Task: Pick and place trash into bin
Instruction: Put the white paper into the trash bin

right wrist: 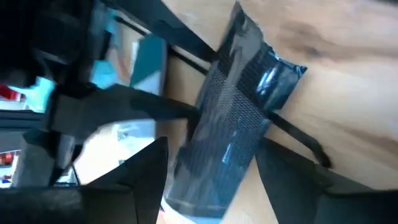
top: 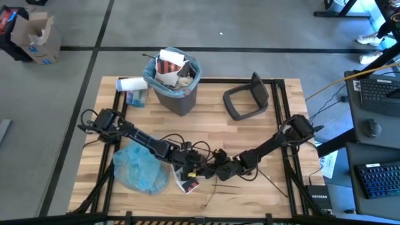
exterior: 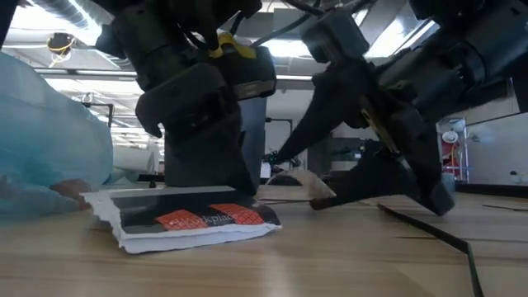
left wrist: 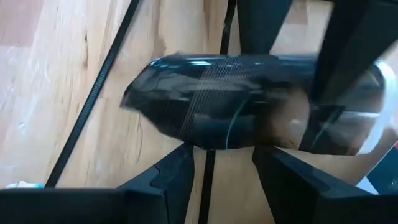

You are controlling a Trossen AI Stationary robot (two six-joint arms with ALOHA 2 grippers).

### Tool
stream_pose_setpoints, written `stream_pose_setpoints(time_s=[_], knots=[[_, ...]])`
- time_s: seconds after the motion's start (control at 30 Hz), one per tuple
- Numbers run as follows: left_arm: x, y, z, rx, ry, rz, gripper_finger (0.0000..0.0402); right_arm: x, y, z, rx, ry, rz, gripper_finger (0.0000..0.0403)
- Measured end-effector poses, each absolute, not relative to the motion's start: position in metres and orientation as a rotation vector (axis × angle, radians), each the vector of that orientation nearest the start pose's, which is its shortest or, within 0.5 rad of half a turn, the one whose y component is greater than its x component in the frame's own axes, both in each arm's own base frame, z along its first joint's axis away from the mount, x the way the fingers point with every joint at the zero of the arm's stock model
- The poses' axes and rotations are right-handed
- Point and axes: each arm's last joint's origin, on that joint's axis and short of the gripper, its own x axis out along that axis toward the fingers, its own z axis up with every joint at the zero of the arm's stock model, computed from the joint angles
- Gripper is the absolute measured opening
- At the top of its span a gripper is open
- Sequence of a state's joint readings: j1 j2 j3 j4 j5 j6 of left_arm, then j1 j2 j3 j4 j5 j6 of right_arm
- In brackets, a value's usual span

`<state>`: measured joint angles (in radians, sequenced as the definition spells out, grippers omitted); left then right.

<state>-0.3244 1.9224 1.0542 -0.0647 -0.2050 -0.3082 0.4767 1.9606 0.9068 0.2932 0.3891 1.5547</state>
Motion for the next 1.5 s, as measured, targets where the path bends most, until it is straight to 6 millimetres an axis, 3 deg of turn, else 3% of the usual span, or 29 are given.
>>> stream_pose_setpoints(time_s=[0.4,0.5,0.67,0.77,0.93,1.17,1.3,1.5], knots=[[0.355,-0.112,0.126,-0.055,0.903,0.036,0.0166,0.331,0.157,0.102,1.038,0.515,-0.371,0.0223],[0.355,-0.112,0.126,-0.055,0.903,0.036,0.0166,0.33,0.157,0.101,1.009,0.529,-0.378,0.0178],[0.349,-0.113,0.136,-0.04,0.93,0.033,0.0166,0.33,0.156,0.101,0.943,0.543,-0.361,0.0034],[0.342,-0.112,0.161,-0.045,0.908,0.033,0.0166,0.329,0.156,0.109,0.905,0.542,-0.338,0.0015],[0.319,-0.105,0.218,-0.024,0.81,0.065,0.0166,0.326,0.148,0.148,0.798,0.476,-0.291,0.0005],[0.271,-0.083,0.295,-0.013,0.598,0.197,0.0166,0.322,0.119,0.241,0.48,0.226,-0.241,0.0001],[0.244,-0.07,0.321,-0.002,0.527,0.29,0.0166,0.328,0.094,0.297,0.288,0.093,-0.26,0.0002],[0.202,-0.05,0.339,0.015,0.499,0.508,0.0166,0.347,0.042,0.359,0.143,-0.031,-0.34,0.0001]])
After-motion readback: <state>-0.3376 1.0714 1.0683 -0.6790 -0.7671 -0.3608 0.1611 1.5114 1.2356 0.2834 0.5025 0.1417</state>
